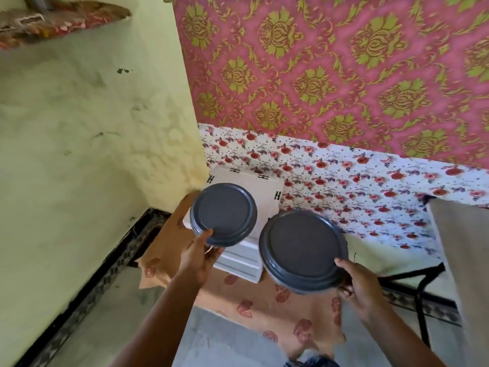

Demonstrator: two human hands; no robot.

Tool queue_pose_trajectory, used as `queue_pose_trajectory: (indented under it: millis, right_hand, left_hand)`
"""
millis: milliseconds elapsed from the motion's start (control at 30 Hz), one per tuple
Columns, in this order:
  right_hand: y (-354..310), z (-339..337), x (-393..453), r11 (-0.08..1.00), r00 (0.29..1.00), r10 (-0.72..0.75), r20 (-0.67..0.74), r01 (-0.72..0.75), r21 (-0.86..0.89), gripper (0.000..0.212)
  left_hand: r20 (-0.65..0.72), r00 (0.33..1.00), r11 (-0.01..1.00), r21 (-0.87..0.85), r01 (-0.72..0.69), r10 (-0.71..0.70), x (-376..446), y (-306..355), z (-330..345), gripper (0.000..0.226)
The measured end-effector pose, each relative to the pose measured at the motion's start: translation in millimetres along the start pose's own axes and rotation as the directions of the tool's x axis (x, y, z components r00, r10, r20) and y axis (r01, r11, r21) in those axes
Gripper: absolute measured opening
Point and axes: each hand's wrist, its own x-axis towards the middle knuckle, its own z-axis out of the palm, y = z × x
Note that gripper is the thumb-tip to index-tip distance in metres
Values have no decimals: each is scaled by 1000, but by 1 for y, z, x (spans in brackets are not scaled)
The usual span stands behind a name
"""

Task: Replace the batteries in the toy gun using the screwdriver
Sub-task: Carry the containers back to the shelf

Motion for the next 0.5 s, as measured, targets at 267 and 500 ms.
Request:
queue_pose_trajectory:
  millis: [267,500]
  right_hand:
    - [33,46,-50,999,993,-48,-107,46,-21,37]
    - [83,84,-101,970,957,129,-261,-67,233,32]
  left_hand:
    - [48,976,962,189,198,-211,72,28,33,11]
    - [64,939,911,272,309,-337,109,34,49,27]
